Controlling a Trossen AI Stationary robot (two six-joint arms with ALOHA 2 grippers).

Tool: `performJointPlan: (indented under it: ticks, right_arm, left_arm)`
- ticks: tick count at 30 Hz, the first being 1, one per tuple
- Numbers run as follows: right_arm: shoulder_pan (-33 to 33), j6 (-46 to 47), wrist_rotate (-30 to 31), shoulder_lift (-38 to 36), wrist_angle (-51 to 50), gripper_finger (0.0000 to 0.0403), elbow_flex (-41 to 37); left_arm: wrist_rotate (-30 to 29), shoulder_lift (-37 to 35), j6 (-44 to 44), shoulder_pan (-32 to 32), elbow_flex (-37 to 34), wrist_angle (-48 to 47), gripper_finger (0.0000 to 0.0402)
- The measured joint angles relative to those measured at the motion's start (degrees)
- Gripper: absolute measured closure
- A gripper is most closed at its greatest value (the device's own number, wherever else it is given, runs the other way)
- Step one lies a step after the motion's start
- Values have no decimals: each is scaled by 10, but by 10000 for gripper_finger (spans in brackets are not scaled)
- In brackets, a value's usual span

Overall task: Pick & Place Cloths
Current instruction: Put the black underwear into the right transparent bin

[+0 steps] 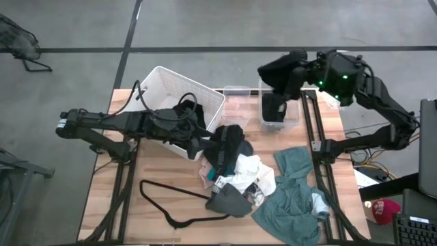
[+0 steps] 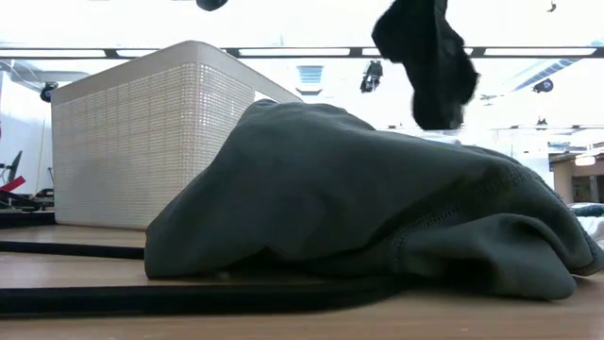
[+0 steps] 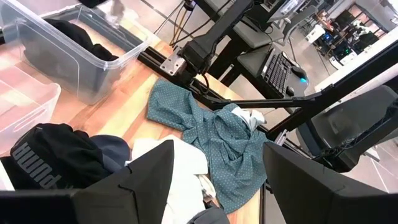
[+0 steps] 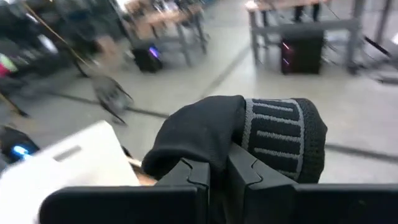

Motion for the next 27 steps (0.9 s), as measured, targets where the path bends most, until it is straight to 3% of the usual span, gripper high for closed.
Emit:
performJointPlan:
  ticks: [9,17,27]
  right_arm:
    - [-35,97,-14,63,-254,393,0]
    - [-38,98,-24,145,-304,392,-3]
    - [-92,49,-27,282,-372,390,-7]
  left_arm:
    - [0,0,-5,-1,0,0,151]
    - [0,0,-5,-1,0,0,151]
    - [0,0,-15,-6,0,-3,151]
